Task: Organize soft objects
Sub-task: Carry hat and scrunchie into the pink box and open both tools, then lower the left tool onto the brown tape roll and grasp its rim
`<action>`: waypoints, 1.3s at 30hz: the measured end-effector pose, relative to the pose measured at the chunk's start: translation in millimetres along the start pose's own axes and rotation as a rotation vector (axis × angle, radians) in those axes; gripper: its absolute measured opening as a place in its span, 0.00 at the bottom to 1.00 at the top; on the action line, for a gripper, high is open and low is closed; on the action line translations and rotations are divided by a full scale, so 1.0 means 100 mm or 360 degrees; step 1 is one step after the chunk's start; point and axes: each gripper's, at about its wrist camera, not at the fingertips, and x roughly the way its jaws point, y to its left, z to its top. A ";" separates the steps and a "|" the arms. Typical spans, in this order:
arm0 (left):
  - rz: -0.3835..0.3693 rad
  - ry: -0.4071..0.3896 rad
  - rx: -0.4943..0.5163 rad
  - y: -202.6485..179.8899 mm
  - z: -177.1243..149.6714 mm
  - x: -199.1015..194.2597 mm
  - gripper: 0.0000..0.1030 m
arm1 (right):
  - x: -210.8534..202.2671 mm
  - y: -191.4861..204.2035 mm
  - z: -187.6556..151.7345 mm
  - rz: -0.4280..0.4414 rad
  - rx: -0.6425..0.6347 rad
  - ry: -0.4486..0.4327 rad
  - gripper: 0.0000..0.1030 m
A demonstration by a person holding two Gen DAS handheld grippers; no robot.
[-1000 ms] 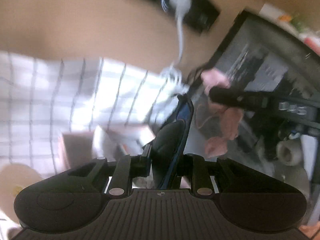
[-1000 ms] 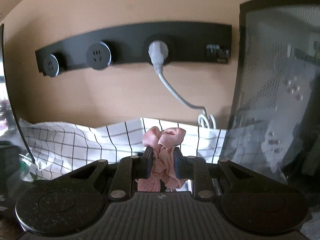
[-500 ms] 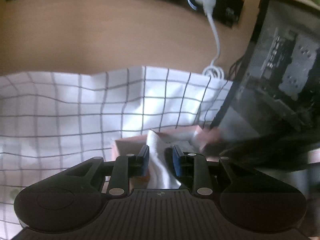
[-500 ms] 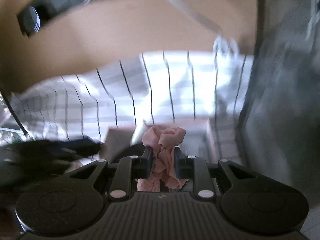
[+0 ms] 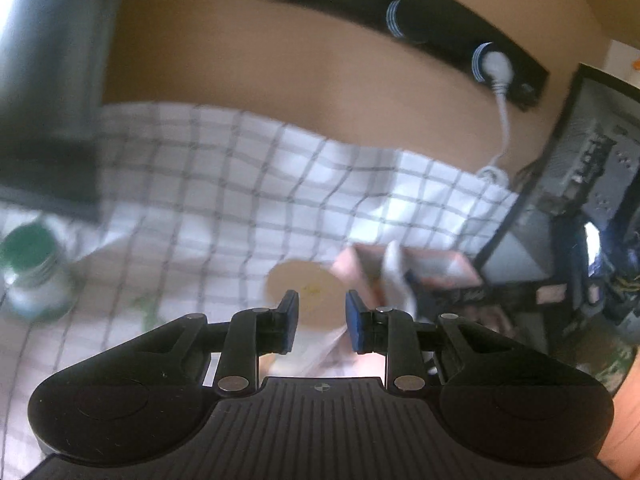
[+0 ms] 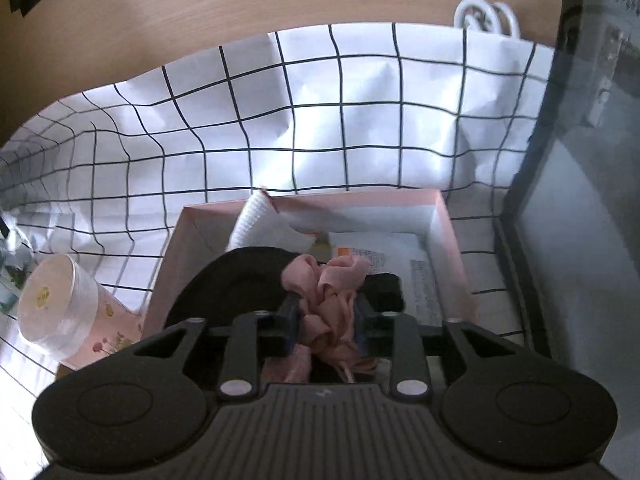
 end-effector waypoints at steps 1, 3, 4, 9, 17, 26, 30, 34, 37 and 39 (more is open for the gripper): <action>0.0011 0.0015 -0.0013 0.05 -0.04 -0.03 0.27 | -0.03 0.00 -0.01 -0.0023 -0.0006 -0.0006 0.52; 0.0028 0.0034 -0.0011 0.15 -0.13 -0.09 0.27 | -0.12 -0.04 -0.03 -0.0025 -0.0005 -0.0033 0.70; 0.0055 0.0044 -0.0001 0.20 -0.18 -0.12 0.27 | -0.17 -0.06 -0.05 -0.0008 0.0011 -0.0044 0.71; 0.0163 0.0089 -0.0068 0.49 -0.42 -0.22 0.27 | -0.51 -0.06 -0.13 0.0034 0.0008 -0.0148 0.72; 0.0280 0.0093 -0.0084 0.77 -0.59 -0.30 0.27 | -1.08 0.18 -0.38 0.0055 -0.0102 -0.0338 0.76; 0.0257 0.0178 -0.0008 0.84 -0.71 -0.20 0.27 | -1.21 0.84 -1.18 0.0110 -0.0484 -0.0320 0.80; 0.0202 0.0184 -0.0044 0.85 -0.63 -0.08 0.27 | -1.15 1.03 -1.38 0.0141 -0.0517 -0.0234 0.80; 0.0289 0.0169 -0.0128 0.99 -0.43 0.15 0.27 | -1.10 1.12 -1.51 0.0149 -0.0543 -0.0180 0.80; 0.0340 0.0221 -0.0231 1.06 -0.27 0.34 0.27 | -1.08 1.12 -1.57 0.0135 -0.0546 -0.0156 0.80; 0.0263 0.0223 -0.0233 1.02 -0.24 0.41 0.27 | -1.04 1.10 -1.62 0.0107 -0.0561 -0.0147 0.80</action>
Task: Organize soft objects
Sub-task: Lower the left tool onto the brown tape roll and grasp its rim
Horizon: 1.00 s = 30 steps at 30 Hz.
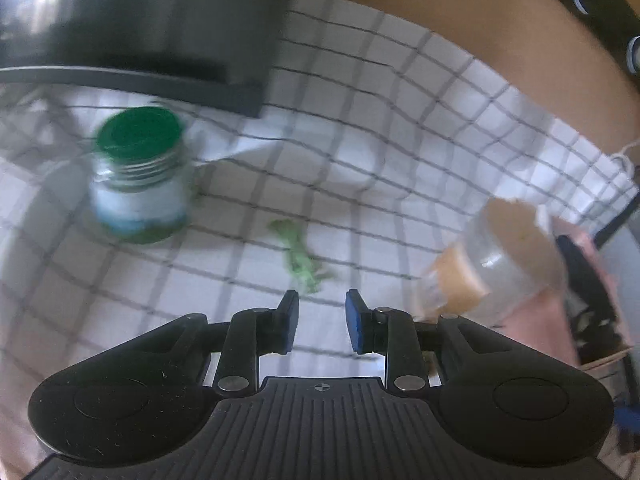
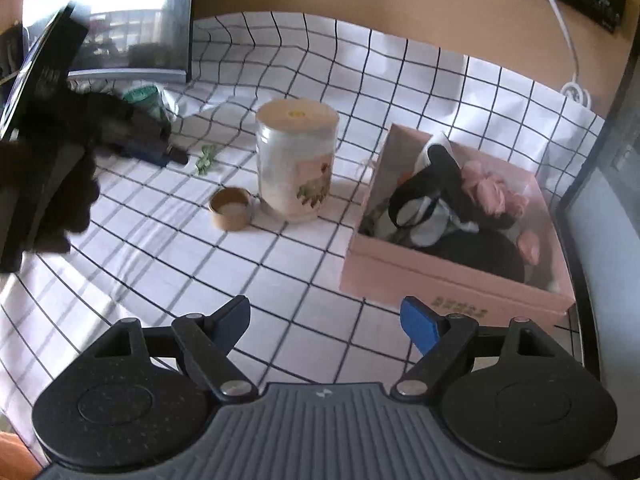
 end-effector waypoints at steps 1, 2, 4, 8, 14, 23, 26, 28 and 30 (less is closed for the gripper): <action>-0.0043 0.0015 0.0027 -0.05 0.00 0.03 0.27 | 0.02 0.00 -0.01 -0.0010 -0.0007 0.0010 0.80; -0.0076 0.0041 0.0067 -0.11 0.00 0.07 0.27 | 0.04 -0.01 -0.02 -0.0020 -0.0009 0.0018 0.80; -0.0114 0.0094 0.0162 -0.23 -0.04 0.12 0.27 | 0.05 -0.06 -0.05 -0.0029 0.0010 0.0030 0.80; -0.0102 0.0186 0.0338 -0.41 -0.16 0.22 0.27 | 0.05 -0.16 -0.07 -0.0028 0.0054 0.0037 0.80; -0.0034 0.0243 0.0431 -0.49 -0.26 0.33 0.28 | 0.11 -0.22 -0.09 -0.0010 0.0088 0.0073 0.80; 0.0026 0.0183 0.0625 -0.63 -0.34 0.35 0.28 | 0.15 -0.17 -0.12 0.0031 0.0099 0.0102 0.80; 0.0045 0.0156 0.0621 -0.65 -0.38 0.35 0.28 | 0.15 -0.14 -0.15 0.0034 0.0102 0.0112 0.80; 0.0070 0.0135 0.0637 -0.67 -0.40 0.34 0.27 | 0.14 -0.12 -0.17 0.0034 0.0100 0.0115 0.80; 0.0074 0.0118 0.0620 -0.67 -0.42 0.32 0.19 | 0.12 -0.11 -0.18 0.0031 0.0097 0.0117 0.80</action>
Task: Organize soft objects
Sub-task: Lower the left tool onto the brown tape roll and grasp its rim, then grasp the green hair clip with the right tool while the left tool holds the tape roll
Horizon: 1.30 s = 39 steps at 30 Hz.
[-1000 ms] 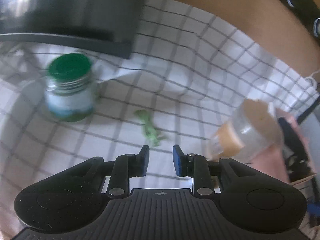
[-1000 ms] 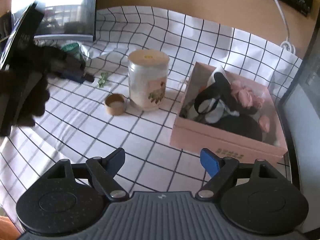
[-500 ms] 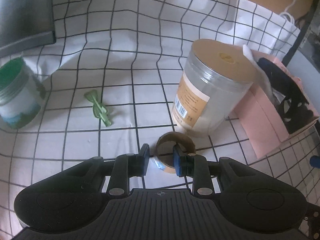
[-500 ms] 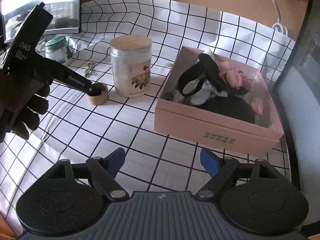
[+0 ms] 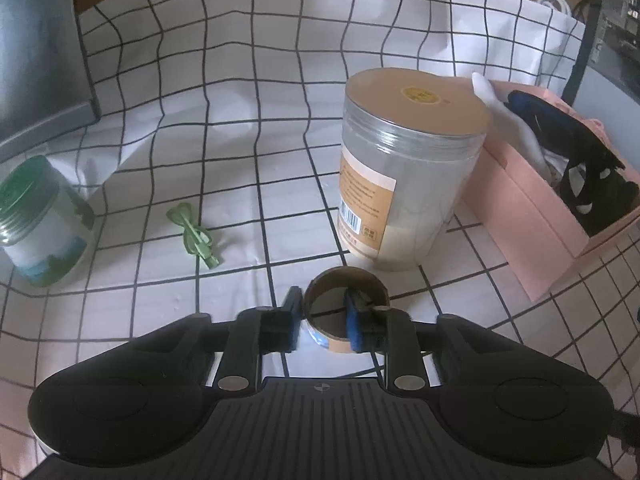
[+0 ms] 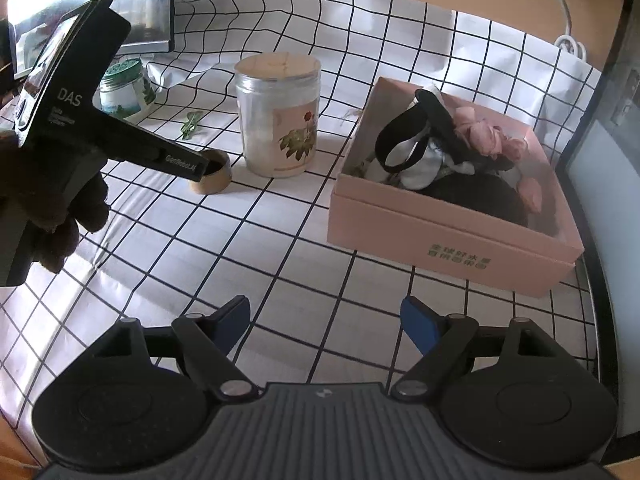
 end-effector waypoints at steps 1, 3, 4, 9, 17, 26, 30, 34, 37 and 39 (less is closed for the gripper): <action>0.0001 -0.0004 -0.0010 0.01 0.00 -0.01 0.15 | -0.01 0.00 -0.01 -0.0003 -0.0001 0.0001 0.80; -0.0013 -0.0013 -0.0028 0.02 -0.02 -0.02 0.13 | -0.03 0.00 -0.03 -0.0010 0.0002 0.0000 0.80; -0.0020 -0.0019 -0.0039 0.03 -0.03 -0.03 0.12 | -0.04 0.00 -0.04 -0.0014 0.0005 0.0000 0.80; -0.0064 -0.0034 -0.0056 0.04 -0.10 -0.08 0.10 | -0.07 -0.02 -0.06 -0.0013 0.0038 0.0000 0.80; -0.0098 -0.0076 -0.0195 0.21 -0.28 -0.33 0.10 | -0.10 0.07 0.05 0.0016 0.0011 -0.0059 0.80; 0.0054 -0.0205 -0.0430 0.89 -0.55 -0.85 0.10 | 0.13 0.46 0.66 0.0233 -0.0050 -0.0151 0.80; 0.0111 -0.0241 -0.0537 1.24 -0.67 -1.03 0.10 | 0.38 0.82 1.10 0.0332 -0.0133 -0.0172 0.64; 0.0148 -0.0255 -0.0621 1.54 -0.77 -1.14 0.10 | 0.81 1.11 1.59 0.0416 -0.0133 -0.0134 0.48; 0.0169 -0.0273 -0.0654 1.73 -0.86 -1.23 0.10 | 1.16 1.24 1.81 0.0397 -0.0099 -0.0061 0.41; 0.0178 -0.0279 -0.0680 1.82 -0.92 -1.25 0.10 | 1.34 1.30 1.86 0.0358 -0.0105 -0.0038 0.41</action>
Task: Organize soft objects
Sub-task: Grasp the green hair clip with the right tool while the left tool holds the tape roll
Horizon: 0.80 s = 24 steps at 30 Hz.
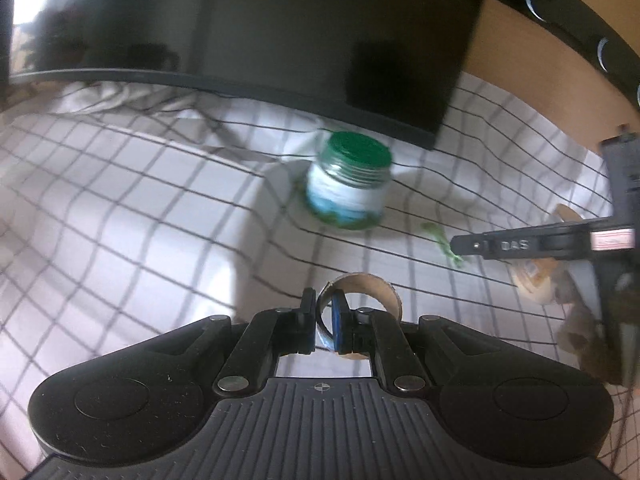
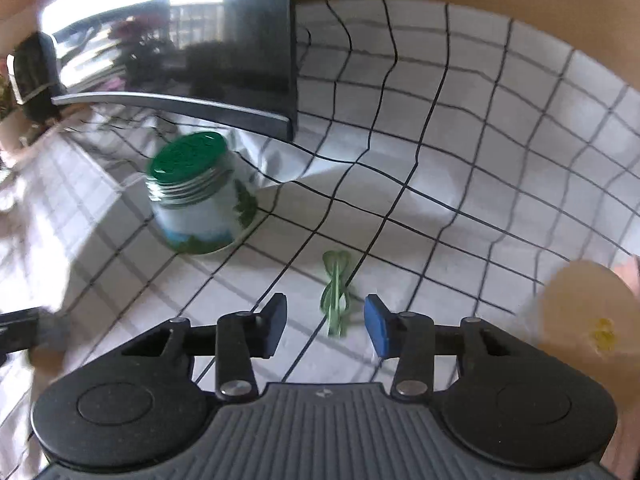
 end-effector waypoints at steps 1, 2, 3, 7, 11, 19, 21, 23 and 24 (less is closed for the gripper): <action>0.0007 -0.0001 -0.0017 0.06 0.00 0.00 0.10 | 0.08 0.02 0.02 -0.0023 -0.0009 0.0009 0.41; 0.0011 -0.0002 -0.0031 0.11 -0.01 0.00 0.10 | 0.14 0.02 0.03 -0.0035 -0.0014 0.0021 0.39; 0.0014 -0.0003 -0.0046 0.15 -0.01 0.00 0.10 | 0.22 0.03 0.06 -0.0042 -0.0017 0.0042 0.37; 0.0010 -0.0003 -0.0075 0.24 0.01 0.04 0.10 | 0.37 0.01 0.11 -0.0027 0.0013 0.0077 0.36; 0.0016 -0.0004 -0.0056 0.25 0.05 0.06 0.10 | 0.39 0.01 0.14 -0.0016 0.0034 0.0102 0.14; -0.0037 0.0005 -0.0003 0.09 0.12 0.16 0.10 | 0.18 0.01 0.09 0.0013 0.0032 0.0129 0.01; -0.0058 -0.0001 0.0014 0.02 0.14 0.17 0.10 | 0.09 0.01 0.10 0.0026 0.0030 0.0108 0.01; -0.0081 -0.0004 0.0029 -0.05 0.16 0.19 0.10 | 0.01 0.00 0.11 0.0040 0.0024 0.0089 0.01; -0.0092 -0.0004 0.0036 -0.08 0.16 0.19 0.10 | -0.02 0.00 0.10 0.0048 0.0018 0.0078 0.01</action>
